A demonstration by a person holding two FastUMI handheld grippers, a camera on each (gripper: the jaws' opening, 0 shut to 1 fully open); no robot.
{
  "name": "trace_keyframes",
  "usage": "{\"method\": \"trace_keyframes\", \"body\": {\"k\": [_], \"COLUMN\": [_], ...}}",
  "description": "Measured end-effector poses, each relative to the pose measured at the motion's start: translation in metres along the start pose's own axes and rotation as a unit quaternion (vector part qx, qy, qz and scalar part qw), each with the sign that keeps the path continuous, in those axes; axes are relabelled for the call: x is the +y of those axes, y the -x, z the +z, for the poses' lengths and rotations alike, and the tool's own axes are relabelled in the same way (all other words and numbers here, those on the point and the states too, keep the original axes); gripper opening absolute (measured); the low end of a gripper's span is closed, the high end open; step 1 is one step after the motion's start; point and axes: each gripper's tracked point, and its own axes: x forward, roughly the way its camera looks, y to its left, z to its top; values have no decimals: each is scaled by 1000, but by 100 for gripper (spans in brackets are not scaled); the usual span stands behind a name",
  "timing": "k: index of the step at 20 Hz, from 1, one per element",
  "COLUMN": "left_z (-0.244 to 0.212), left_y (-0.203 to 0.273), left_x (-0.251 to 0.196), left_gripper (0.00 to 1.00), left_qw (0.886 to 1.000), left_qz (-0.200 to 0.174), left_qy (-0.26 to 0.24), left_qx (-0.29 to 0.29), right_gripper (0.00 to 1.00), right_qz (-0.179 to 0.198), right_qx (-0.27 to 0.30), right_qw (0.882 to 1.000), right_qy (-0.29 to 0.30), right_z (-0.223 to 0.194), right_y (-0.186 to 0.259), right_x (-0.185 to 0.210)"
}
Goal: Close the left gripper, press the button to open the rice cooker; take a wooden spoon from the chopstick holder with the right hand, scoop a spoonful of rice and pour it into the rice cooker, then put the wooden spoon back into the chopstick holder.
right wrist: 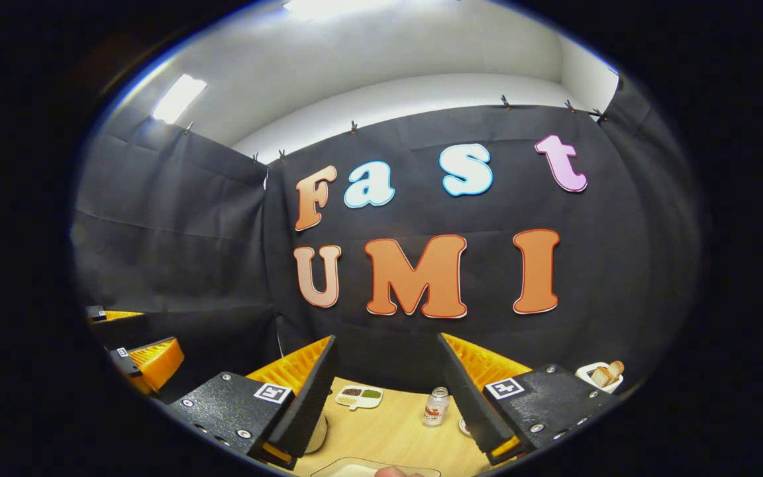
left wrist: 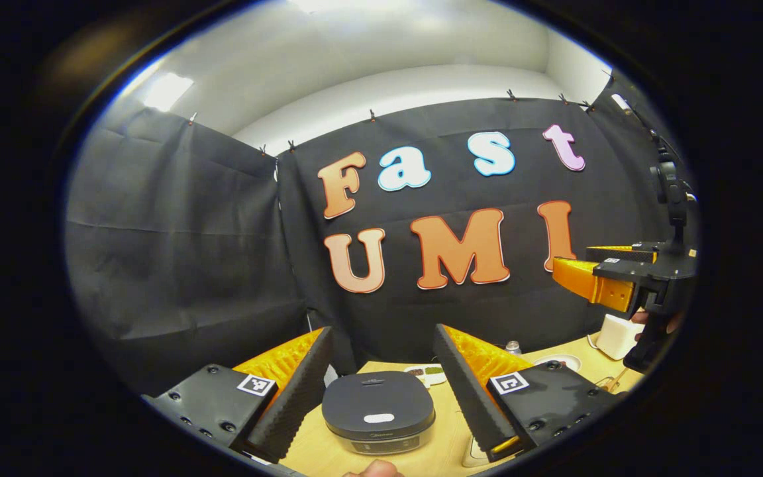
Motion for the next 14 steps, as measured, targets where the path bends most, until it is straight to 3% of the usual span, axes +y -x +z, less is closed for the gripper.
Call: {"method": "trace_keyframes", "body": {"k": [3, 8, 14], "left_z": [9, 4, 0], "left_y": [-4, -7, -7], "left_x": [14, 8, 3], "left_gripper": [100, 100, 100], "left_qw": [1000, 999, 999], "left_qz": [19, 9, 0], "left_qy": [-4, 35, 41], "left_qx": [-24, -26, -22], "right_gripper": [91, 92, 92], "right_qz": [2, -4, -7], "right_qx": [6, 4, 7], "right_qw": [1000, 1000, 1000], "right_qy": [-1, -9, 4], "right_z": [-1, 0, -2], "right_y": [0, 6, 12], "right_x": [4, 3, 2]}}
